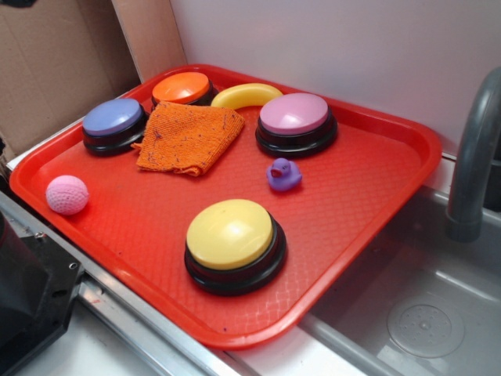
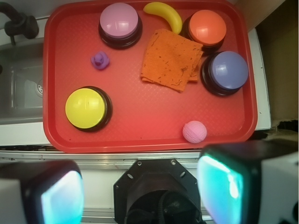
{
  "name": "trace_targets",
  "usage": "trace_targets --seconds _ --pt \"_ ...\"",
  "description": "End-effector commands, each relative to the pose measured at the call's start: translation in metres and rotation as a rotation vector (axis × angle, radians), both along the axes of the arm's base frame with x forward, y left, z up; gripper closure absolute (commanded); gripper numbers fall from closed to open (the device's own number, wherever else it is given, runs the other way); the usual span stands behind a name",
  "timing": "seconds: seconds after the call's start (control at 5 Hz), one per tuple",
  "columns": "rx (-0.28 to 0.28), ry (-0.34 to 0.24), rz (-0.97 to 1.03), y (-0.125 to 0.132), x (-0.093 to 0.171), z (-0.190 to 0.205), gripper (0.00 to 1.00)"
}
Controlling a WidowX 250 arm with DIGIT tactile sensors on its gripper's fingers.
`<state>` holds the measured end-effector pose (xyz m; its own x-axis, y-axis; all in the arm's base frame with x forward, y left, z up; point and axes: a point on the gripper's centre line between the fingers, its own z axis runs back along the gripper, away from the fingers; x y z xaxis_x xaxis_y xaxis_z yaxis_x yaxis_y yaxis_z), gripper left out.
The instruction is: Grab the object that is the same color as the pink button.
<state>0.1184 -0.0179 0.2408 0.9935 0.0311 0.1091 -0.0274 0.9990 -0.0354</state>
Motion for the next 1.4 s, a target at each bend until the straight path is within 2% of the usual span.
trace_targets --seconds 0.0,0.4,0.6,0.8,1.0,1.2 --pt "0.000 0.000 0.000 0.000 0.000 0.000 0.00" --pt "0.015 -0.022 0.144 0.040 0.012 -0.059 0.00" --pt "0.059 -0.008 0.156 0.053 0.015 -0.098 0.00" --pt "0.077 -0.015 0.105 0.061 0.017 -0.133 0.00" --pt "0.105 0.017 0.072 0.071 0.015 -0.156 0.00" --pt "0.137 0.023 0.062 0.080 0.011 -0.173 0.00"
